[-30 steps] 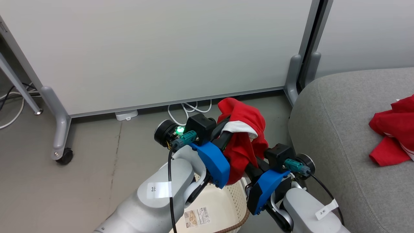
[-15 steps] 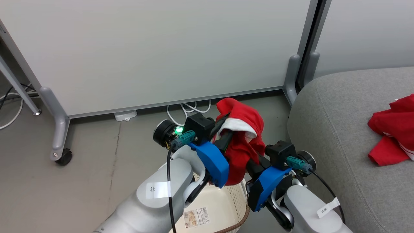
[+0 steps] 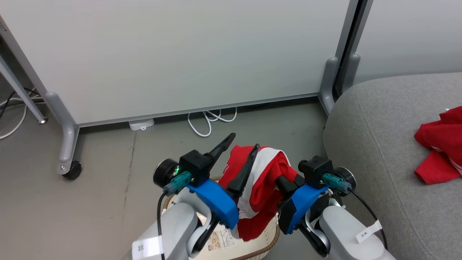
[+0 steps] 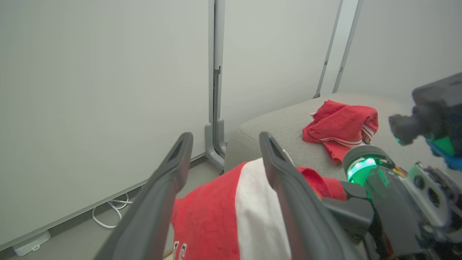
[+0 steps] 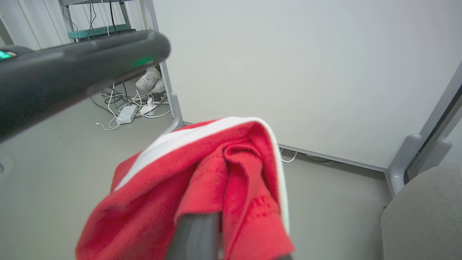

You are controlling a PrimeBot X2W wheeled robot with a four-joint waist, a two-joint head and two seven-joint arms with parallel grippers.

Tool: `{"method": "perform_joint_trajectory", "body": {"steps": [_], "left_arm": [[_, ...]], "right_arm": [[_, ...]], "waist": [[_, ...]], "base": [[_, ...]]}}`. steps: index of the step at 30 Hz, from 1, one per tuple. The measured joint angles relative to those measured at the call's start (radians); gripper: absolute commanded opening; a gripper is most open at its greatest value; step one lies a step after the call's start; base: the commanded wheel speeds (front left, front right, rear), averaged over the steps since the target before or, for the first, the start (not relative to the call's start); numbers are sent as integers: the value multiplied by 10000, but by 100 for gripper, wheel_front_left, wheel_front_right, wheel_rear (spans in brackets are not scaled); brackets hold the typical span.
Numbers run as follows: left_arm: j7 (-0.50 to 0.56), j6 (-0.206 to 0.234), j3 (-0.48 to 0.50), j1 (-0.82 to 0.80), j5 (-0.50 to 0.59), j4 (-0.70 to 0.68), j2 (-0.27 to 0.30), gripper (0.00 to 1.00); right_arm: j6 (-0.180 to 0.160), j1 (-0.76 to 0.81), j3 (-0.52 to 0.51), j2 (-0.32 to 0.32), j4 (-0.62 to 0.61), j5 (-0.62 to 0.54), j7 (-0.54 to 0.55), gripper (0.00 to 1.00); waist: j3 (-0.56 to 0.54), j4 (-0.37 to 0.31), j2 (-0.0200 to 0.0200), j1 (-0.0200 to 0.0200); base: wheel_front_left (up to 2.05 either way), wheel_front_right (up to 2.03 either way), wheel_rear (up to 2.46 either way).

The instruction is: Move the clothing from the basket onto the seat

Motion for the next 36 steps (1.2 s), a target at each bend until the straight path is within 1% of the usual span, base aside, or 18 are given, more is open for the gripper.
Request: {"method": "perform_joint_trajectory", "body": {"steps": [6, 10, 15, 20, 23, 28, 36], "left_arm": [[0, -13, 1317, 1601, 759, -1198, 568, 100], [0, -40, 2196, 2592, 1218, -1839, 821, 100], [0, -65, 3218, 3638, 1825, -2429, 955, 100], [0, -128, 4069, 4304, 2284, -2729, 895, 100], [0, -155, 4431, 4510, 2516, -2800, 853, 100], [0, -219, 4755, 4601, 2761, -2863, 671, 100], [0, -265, 4886, 4680, 2915, -2836, 502, 100]], "right_arm": [[0, 20, -127, 0, -48, -52, 0, 0], [0, 27, -234, 0, -69, -105, 0, 0], [0, 82, -401, 0, -96, -201, 0, 0], [0, 135, -485, 2, -100, -276, 0, 0], [0, 154, -520, 2, -105, -280, 0, 0], [0, 183, -585, 2, -119, -311, 0, 0], [0, 238, -568, 2, -125, -337, 0, 0]], "waist": [[58, 20, 0, 0], [92, 31, 0, 0], [119, 46, 0, 0], [124, 64, 0, 0], [134, 63, 0, 0], [138, 46, 0, 0], [95, -93, 0, -1]], "base": [[0, 0, 0], [0, 0, 0], [0, 0, 0], [0, 0, 0], [0, 0, 0], [0, 0, 0], [0, 0, 0]]}}
